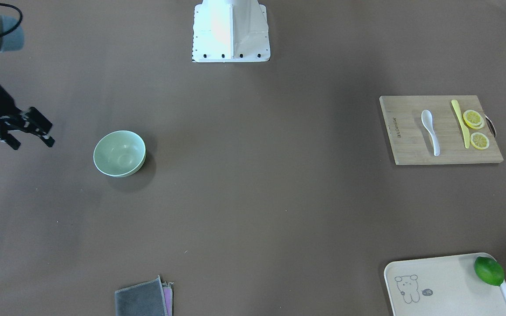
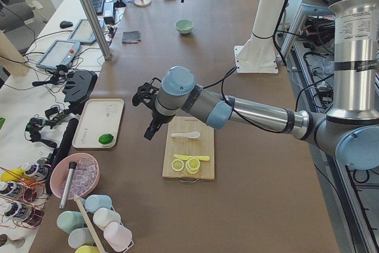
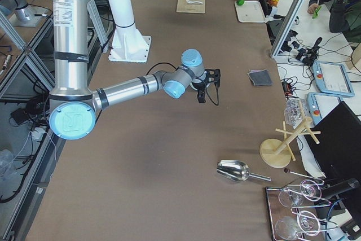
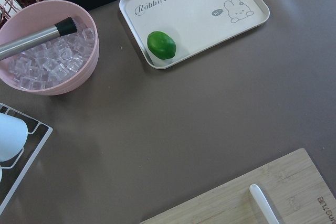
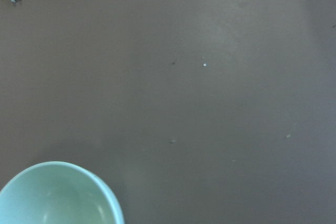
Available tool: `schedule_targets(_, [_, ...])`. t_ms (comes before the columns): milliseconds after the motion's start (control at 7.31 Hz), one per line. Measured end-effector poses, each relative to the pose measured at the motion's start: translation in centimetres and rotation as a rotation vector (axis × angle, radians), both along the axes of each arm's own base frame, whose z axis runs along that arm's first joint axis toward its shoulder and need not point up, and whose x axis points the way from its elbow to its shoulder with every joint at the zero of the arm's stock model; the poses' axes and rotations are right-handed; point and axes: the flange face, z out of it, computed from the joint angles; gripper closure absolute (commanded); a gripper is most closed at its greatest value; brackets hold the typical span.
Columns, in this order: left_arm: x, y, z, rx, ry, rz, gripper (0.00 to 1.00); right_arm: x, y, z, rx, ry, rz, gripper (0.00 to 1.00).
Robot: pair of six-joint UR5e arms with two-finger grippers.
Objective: Place spoon in bowl
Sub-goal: 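Hook the right gripper on the green bowl rim and drag it centreward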
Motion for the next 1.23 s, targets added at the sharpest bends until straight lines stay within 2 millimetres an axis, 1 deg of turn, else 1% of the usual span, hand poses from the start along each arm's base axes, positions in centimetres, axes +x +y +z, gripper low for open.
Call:
schedule_targets(137, [0.0, 0.0, 0.0, -0.002, 0.001, -0.002, 0.02, -4.4, 1.4, -1.0, -0.008, -0.008, 0.037, 0.15])
schedule_targets(274, [0.0, 0.0, 0.0, -0.003, 0.002, -0.003, 0.02, -7.9, 2.5, -1.5, -0.009, -0.007, 0.063, 0.47])
schedule_targets(411, [0.0, 0.0, 0.0, -0.005, 0.003, -0.004, 0.02, -10.5, 3.2, -1.3, -0.008, 0.001, 0.082, 0.78])
schedule_targets(547, [0.1, 0.0, 0.2, -0.007, 0.003, -0.003, 0.02, -11.6, 3.6, -0.9, -0.007, 0.005, 0.09, 1.0])
schedule_targets(684, [0.2, -0.1, 0.3, -0.01, 0.003, 0.0, 0.02, -12.0, 3.8, -1.0, -0.006, 0.002, 0.092, 1.0])
schedule_targets(821, [0.4, -0.2, 0.4, -0.011, 0.003, 0.003, 0.02, -12.2, 3.9, -1.7, 0.0, -0.008, 0.092, 1.0])
schedule_targets(958, [0.5, -0.2, 0.4, -0.012, 0.004, 0.004, 0.02, -12.5, 3.8, -2.9, 0.007, -0.025, 0.091, 1.0])
schedule_targets(1095, [0.5, -0.3, 0.3, -0.012, 0.005, 0.003, 0.02, -13.3, 3.5, -4.7, 0.007, -0.047, 0.097, 1.0])
schedule_targets(1232, [0.5, -0.4, 0.2, -0.012, 0.005, 0.003, 0.02, -14.8, 3.0, -7.4, -0.014, -0.066, 0.108, 1.0])
